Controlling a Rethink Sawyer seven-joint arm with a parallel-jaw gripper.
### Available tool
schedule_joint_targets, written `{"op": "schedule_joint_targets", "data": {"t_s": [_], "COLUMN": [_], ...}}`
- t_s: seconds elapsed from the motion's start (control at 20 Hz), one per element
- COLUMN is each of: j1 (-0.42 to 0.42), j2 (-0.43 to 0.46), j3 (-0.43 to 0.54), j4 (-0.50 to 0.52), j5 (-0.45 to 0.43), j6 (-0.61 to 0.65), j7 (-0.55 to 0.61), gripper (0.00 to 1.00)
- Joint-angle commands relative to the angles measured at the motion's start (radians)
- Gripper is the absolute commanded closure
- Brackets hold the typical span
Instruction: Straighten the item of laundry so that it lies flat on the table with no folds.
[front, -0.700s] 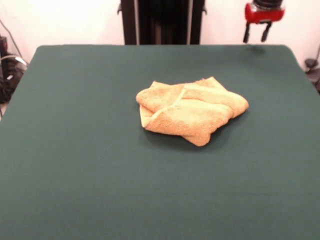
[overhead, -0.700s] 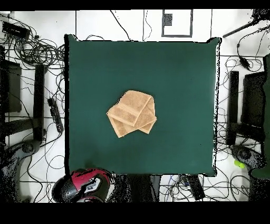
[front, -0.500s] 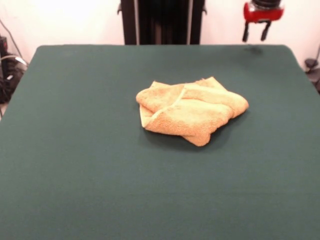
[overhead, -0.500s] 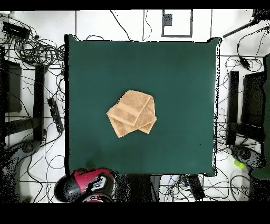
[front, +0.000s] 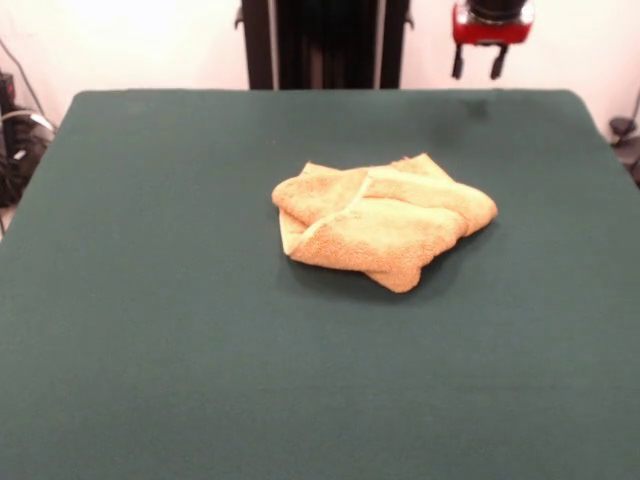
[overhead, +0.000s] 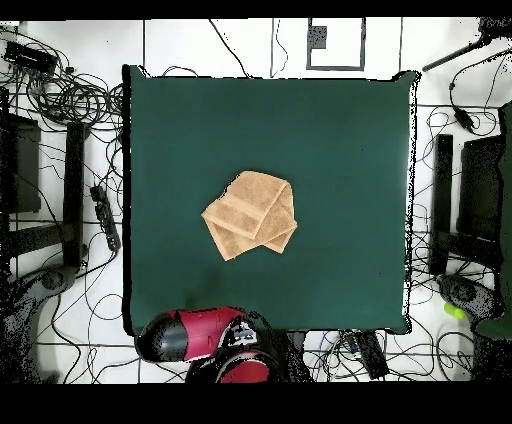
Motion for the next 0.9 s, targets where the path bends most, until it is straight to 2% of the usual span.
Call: {"op": "schedule_joint_targets", "data": {"t_s": [0.05,0.3,0.5,0.7,0.9], "j1": [0.009,0.015,0.025,-0.01,-0.019], "j2": [0.037,0.001,-0.02,0.022,0.113], "j3": [0.133,0.138,0.107,0.122,0.108], "j4": [-0.032,-0.013,-0.055,-0.098,-0.183], "j5": [0.031,0.044,0.055,0.051,0.031], "j6": [0.083,0.103,0.145,0.105,0.078], "j7": [0.105,0.119,0.116,0.106,0.072], "gripper": [0.0,0.0,0.0,0.0,0.0]}}
